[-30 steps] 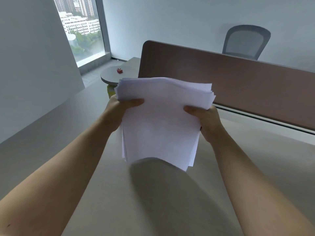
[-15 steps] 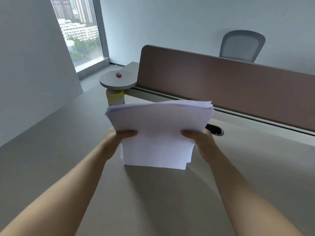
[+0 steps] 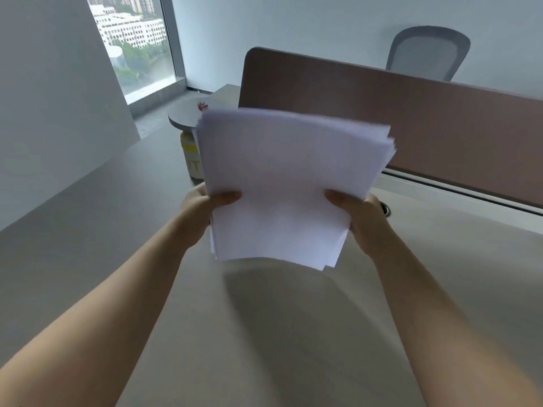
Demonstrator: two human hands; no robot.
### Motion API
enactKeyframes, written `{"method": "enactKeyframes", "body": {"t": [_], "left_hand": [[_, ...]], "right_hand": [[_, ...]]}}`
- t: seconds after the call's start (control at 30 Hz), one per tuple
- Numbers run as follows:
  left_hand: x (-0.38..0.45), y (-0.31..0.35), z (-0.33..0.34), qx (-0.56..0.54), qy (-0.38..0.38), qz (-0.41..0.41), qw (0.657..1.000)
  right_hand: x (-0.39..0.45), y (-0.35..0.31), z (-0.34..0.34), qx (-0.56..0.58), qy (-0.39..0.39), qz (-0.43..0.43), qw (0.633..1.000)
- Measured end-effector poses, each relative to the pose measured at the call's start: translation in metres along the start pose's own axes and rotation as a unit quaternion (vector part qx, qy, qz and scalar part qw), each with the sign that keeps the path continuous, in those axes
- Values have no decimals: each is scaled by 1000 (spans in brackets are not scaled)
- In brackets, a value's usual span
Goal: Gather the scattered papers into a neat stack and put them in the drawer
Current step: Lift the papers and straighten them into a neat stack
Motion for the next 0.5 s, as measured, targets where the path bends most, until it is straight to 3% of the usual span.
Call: {"method": "enactKeyframes", "body": {"t": [0.17,0.27,0.37,0.5], "left_hand": [[-15,-64,-15,8,22,-67,997],[-5,-66,-10,-13,33,-45,998],[5,-65,-11,-26,20,-38,999],[-5,-107,-27,-26,51,-92,994]], "right_hand": [[-17,78,7,-8,-14,98,995],[-8,70,13,21,35,76,996],[-4,64,13,32,29,68,997],[-14,106,19,35,20,136,990]]}}
Point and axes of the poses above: each hand's wrist, its own x-axis towards the middle knuckle, its own z-axis out of the palm, y = z × x, the point moved 9 cm from there along x, towards the middle knuckle, and after that the axes turned 9 degrees about -x, right-handed, at the moved point
